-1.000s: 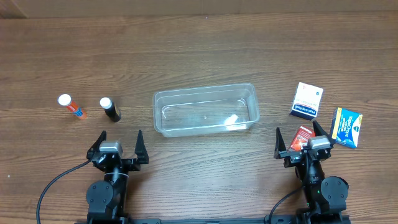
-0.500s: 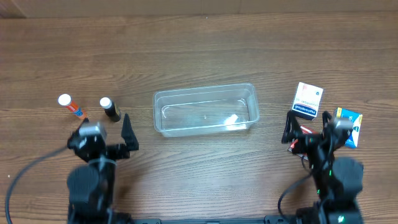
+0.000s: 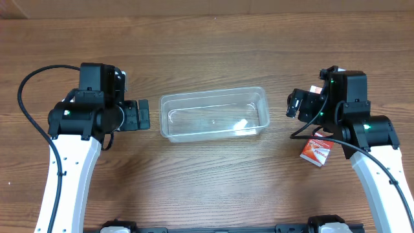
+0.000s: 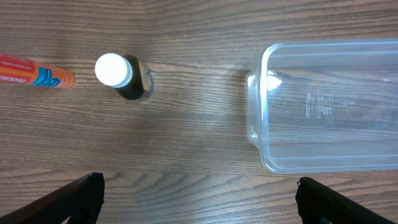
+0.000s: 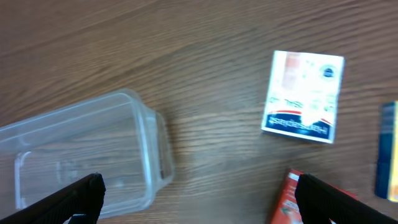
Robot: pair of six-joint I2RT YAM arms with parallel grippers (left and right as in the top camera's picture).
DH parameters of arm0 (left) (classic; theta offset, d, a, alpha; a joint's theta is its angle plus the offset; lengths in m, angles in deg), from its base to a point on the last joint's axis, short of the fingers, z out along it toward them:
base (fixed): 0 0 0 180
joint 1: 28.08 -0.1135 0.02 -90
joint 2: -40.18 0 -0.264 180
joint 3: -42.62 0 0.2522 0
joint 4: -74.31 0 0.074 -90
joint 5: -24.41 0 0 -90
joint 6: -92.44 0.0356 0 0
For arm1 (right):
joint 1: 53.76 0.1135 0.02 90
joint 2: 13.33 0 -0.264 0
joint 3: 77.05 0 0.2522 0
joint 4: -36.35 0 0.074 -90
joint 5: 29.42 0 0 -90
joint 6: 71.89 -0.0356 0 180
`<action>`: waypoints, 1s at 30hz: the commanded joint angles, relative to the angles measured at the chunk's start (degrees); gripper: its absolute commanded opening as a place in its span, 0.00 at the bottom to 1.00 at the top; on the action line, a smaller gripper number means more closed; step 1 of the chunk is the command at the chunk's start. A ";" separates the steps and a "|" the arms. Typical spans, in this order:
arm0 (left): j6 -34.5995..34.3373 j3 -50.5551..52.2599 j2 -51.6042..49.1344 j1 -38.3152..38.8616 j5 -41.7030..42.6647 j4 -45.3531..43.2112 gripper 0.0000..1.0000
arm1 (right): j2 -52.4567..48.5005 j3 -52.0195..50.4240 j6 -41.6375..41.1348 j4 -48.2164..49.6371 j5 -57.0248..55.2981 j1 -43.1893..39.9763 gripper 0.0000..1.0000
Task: Pack container
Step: 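Reach the left gripper to the black bottle and grasp it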
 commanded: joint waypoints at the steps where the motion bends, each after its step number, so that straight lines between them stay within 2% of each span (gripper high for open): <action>1: -6.01 -4.76 0.22 -4.00 0.31 1.05 1.00 | 0.57 1.84 -0.15 -1.88 -6.36 -0.22 1.00; 6: -7.48 -10.75 -3.61 -11.15 0.33 1.27 1.00 | -0.26 1.84 -0.33 -2.51 -4.59 -4.04 1.00; 10: -7.50 -12.15 -13.70 -11.58 0.09 0.61 1.00 | -3.74 1.84 -0.31 -2.91 -1.20 -7.37 1.00; 15: -7.50 -12.15 -26.62 -11.58 0.07 -1.57 1.00 | -5.31 1.84 -0.31 -2.93 -1.22 -7.37 1.00; 19: -7.50 -12.15 -33.20 -11.54 0.09 -2.32 1.00 | -5.38 1.84 -0.31 -2.93 -1.22 -7.37 1.00; 27: -7.50 -12.15 -34.95 -11.54 -1.66 -2.62 0.63 | -5.40 1.84 -0.31 -2.93 -1.27 -7.37 1.00; 30: -7.48 -12.15 -34.95 -11.54 -3.37 -2.58 0.56 | -5.40 1.84 -0.31 -2.91 -1.25 -7.37 1.00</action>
